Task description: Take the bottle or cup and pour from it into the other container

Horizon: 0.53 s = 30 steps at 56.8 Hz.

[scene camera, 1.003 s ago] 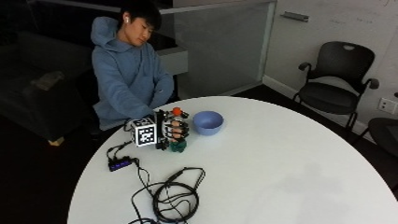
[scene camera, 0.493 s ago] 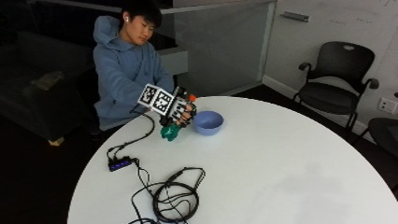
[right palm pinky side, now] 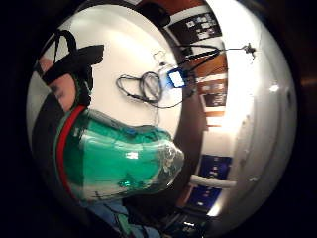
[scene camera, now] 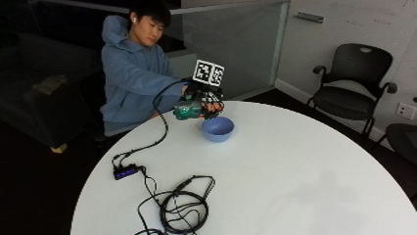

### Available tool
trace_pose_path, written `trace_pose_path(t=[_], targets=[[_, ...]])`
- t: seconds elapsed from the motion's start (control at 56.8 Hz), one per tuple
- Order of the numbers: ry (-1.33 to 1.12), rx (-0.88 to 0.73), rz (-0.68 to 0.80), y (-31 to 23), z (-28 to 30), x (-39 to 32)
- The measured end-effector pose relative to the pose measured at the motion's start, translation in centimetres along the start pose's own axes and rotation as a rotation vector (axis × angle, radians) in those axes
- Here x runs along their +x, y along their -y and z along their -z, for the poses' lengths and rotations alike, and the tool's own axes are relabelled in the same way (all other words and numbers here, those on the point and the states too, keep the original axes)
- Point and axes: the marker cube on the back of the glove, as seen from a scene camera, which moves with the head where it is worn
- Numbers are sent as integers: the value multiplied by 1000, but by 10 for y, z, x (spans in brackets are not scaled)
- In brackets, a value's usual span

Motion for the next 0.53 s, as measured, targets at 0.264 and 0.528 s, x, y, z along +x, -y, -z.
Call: trace_pose_path(t=[0.264, 0.528], targets=[[-656, -25, 124, 2, 1, -75], [-723, -31, 157, -1, -2, -129]])
